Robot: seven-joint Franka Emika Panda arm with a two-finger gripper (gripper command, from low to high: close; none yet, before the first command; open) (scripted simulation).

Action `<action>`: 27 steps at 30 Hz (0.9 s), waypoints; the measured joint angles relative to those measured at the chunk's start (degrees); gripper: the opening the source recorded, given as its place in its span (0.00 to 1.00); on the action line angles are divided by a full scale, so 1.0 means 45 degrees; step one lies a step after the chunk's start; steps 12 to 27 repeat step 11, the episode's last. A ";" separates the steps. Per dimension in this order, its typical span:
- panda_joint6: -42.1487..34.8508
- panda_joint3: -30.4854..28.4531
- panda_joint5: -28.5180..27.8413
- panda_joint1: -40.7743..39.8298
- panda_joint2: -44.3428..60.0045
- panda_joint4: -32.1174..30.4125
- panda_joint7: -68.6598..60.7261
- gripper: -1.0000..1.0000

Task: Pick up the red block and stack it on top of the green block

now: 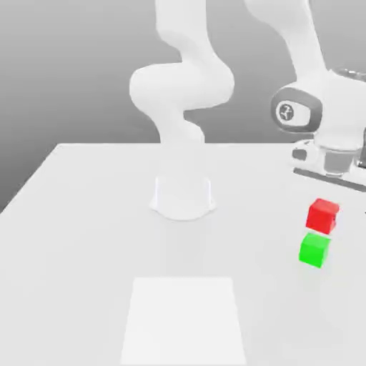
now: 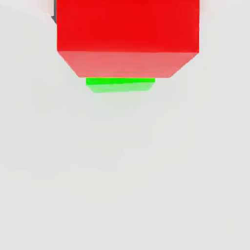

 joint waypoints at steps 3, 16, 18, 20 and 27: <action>0.0392 0.0021 -0.0828 -0.0222 0.0504 0.0017 0.0582 0.00; 0.1334 -0.0734 -0.3116 -0.0012 0.1825 0.0102 0.2237 0.00; 0.1334 -0.0734 -0.3116 -0.0012 0.1825 0.0102 0.2237 0.00; 0.1334 -0.0734 -0.3116 -0.0012 0.1825 0.0102 0.2237 0.00; 0.1334 -0.0734 -0.3116 -0.0012 0.1825 0.0102 0.2237 0.00</action>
